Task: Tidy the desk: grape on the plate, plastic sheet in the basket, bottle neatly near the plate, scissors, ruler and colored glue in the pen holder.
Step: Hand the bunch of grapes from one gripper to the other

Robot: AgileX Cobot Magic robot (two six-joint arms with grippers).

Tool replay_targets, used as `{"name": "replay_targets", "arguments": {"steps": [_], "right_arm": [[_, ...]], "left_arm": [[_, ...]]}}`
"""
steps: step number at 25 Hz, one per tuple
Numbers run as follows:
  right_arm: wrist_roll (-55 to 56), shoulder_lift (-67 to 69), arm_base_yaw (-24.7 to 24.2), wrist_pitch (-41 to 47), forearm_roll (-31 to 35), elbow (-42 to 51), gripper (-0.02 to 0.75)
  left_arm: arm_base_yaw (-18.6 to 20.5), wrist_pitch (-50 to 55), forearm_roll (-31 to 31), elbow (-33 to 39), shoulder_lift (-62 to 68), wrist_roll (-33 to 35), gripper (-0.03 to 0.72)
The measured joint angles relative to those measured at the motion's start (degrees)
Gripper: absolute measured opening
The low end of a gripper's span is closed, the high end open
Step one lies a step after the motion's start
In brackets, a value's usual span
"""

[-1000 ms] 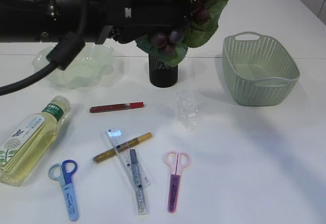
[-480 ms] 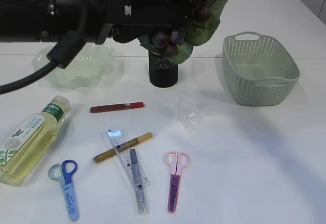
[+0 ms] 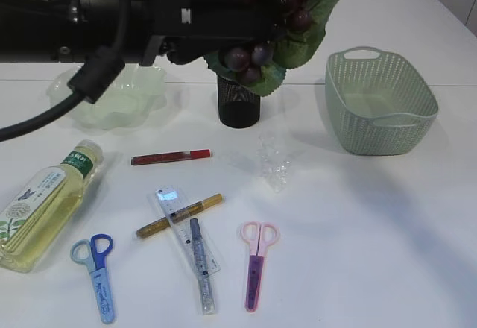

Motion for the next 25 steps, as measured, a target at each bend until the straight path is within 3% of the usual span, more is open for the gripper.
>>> {"name": "replay_targets", "arguments": {"steps": [6, 14, 25], "right_arm": [[1.72, 0.00, 0.00, 1.65, -5.44, -0.12, 0.358], [3.86, 0.00, 0.00, 2.81, -8.59, -0.19, 0.560], [4.23, 0.00, 0.00, 1.61, -8.90, -0.19, 0.585]], "left_arm": [[-0.03, 0.08, 0.96, 0.22, 0.00, -0.10, 0.111], [-0.03, 0.44, 1.05, 0.22, 0.00, -0.10, 0.111], [-0.03, 0.03, 2.32, 0.22, 0.00, -1.45, 0.108]]}}
